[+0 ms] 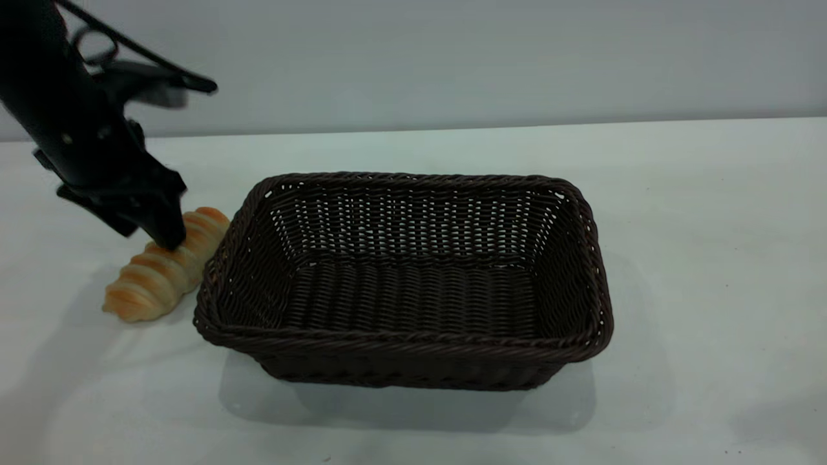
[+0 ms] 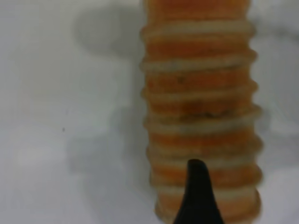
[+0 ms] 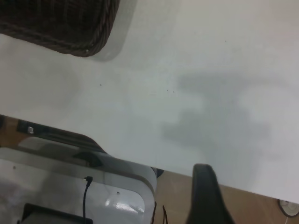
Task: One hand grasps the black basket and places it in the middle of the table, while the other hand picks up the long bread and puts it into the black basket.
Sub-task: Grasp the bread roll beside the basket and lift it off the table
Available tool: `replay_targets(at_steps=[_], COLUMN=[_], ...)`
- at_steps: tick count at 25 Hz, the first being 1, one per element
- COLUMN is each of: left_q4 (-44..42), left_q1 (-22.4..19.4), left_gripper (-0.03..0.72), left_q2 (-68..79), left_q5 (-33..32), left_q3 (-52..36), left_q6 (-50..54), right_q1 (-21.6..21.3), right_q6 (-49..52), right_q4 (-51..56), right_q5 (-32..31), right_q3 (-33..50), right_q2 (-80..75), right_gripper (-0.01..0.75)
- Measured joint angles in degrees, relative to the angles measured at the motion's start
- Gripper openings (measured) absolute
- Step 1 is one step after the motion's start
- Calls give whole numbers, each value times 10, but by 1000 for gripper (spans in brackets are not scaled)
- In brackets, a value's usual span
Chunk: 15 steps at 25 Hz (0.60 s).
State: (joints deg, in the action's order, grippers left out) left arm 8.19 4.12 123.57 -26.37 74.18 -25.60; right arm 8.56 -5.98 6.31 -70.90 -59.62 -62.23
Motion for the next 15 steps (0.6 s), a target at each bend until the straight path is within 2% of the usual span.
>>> replay_targets(at_steps=[9, 12, 15], left_q4=[-40, -42, -58], left_q1=[0, 0, 0], left_gripper=[564, 483, 313], left_q2=[64, 68, 61], left_q5=[34, 35, 33], left_q3=[4, 6, 6], left_q6=[-3, 1, 37], right_q1=[0, 0, 0], right_q6=[11, 11, 11], right_q4=[0, -1, -4], right_q5=[0, 0, 0], right_q3=[0, 0, 0], right_q2=[0, 0, 0], right_gripper=[512, 512, 512])
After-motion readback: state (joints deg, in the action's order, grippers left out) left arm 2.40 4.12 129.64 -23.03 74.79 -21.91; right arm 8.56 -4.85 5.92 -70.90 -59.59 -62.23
